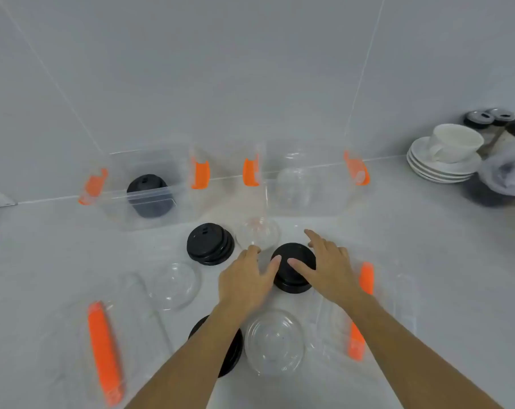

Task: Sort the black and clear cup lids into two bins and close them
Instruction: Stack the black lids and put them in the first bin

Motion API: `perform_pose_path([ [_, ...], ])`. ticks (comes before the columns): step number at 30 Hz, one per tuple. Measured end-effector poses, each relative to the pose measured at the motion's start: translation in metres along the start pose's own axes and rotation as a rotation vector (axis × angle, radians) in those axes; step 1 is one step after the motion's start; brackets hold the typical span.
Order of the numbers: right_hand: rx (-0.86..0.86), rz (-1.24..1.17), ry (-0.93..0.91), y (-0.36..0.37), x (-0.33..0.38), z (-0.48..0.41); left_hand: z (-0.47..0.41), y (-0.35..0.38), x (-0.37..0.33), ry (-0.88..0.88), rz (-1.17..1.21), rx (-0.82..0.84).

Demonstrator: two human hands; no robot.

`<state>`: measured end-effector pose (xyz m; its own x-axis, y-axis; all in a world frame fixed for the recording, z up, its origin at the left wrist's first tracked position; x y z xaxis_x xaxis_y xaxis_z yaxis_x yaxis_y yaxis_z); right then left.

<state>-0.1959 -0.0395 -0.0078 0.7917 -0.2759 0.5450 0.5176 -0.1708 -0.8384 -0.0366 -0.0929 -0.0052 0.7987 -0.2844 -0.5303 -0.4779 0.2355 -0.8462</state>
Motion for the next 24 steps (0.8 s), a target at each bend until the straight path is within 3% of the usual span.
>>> perform_pose_path([
  [5, 0.069, 0.111, 0.077, 0.015, -0.006, -0.005, -0.004, 0.023, 0.007, -0.170, 0.109, 0.196],
  [9, 0.089, 0.026, 0.108, 0.021, -0.009, -0.005, -0.001, 0.037, -0.002, -0.315, 0.588, 0.309],
  [11, 0.094, -0.009, 0.111, 0.022, -0.008, -0.005, 0.001, 0.045, -0.003, -0.419, 0.713, 0.362],
  [15, 0.097, -0.063, 0.110, 0.025, -0.004, -0.004, 0.005, 0.056, -0.003, -0.591, 0.823, 0.388],
  [24, 0.092, -0.166, 0.028, 0.025, 0.001, -0.005, 0.004, 0.059, -0.005, -0.664, 0.909, 0.355],
])
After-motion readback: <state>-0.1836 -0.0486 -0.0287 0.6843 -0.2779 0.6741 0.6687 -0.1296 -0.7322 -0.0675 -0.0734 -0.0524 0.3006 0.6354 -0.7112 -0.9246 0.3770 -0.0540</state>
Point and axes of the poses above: each hand's wrist, its own z-axis away from the middle knuckle, its own y-axis out of the palm, x = y × z, the point moved 10 cm from there along -z, towards the middle knuckle
